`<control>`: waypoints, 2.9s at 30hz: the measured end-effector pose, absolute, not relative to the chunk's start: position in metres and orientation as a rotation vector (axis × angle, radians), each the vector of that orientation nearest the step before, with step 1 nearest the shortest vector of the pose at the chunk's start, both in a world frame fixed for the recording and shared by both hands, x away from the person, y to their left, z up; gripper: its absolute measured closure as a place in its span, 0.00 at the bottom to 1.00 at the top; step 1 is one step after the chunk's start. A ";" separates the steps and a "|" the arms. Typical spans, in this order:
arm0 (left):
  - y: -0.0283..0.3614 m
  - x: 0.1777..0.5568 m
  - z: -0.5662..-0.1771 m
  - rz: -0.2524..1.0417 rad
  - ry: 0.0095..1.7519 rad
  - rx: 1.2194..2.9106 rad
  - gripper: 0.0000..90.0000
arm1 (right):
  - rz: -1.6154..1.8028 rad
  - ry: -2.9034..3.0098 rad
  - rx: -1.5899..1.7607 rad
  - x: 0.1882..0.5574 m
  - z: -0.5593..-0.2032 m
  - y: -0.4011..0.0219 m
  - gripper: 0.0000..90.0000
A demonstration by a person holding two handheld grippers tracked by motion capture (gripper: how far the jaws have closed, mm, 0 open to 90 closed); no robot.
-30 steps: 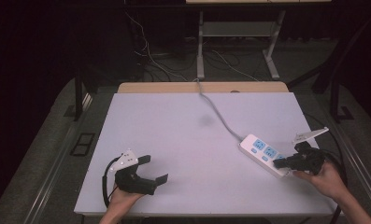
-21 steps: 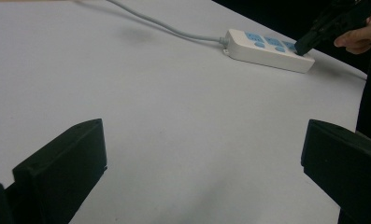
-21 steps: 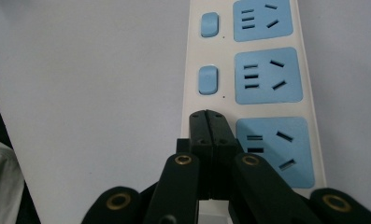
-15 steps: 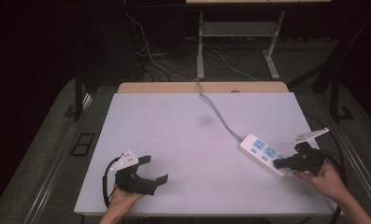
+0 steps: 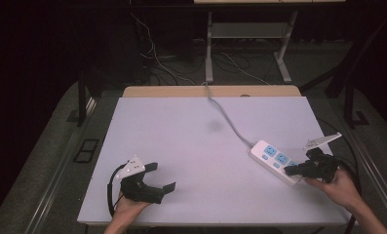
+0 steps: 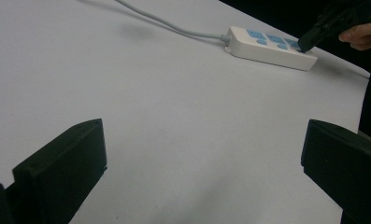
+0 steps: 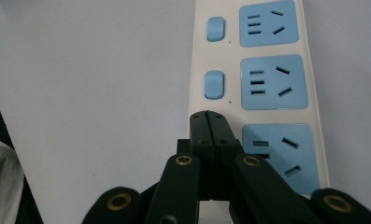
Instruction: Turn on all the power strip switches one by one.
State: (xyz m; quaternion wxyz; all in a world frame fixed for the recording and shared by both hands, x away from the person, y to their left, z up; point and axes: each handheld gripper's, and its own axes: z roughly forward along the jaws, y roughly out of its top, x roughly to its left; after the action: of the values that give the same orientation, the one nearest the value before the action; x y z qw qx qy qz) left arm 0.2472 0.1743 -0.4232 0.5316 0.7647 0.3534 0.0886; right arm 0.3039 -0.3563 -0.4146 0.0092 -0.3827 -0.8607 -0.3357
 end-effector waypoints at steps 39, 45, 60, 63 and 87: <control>0.175 0.248 -0.423 0.216 0.842 1.825 0.00 | -1.024 -2.735 -1.119 0.327 -0.387 -0.337 1.00; 0.175 0.247 -0.423 0.215 0.842 1.825 0.00 | -1.020 -2.731 -1.121 0.332 -0.389 -0.335 1.00; 0.176 0.248 -0.423 0.217 0.841 1.826 0.00 | -0.992 -2.728 -1.121 0.343 -0.399 -0.330 1.00; 0.176 0.248 -0.423 0.218 0.841 1.826 0.00 | -0.975 -2.731 -1.116 0.345 -0.401 -0.328 1.00; 0.176 0.247 -0.422 0.219 0.837 1.824 0.00 | -0.971 -2.742 -1.116 0.342 -0.411 -0.325 1.00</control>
State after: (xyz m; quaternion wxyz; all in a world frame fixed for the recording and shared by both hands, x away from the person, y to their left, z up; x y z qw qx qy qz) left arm 0.2466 0.1758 -0.4220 0.5324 0.7650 0.3508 0.0917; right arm 0.3425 -0.3254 -0.4113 0.0131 -0.3581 -0.8800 -0.3118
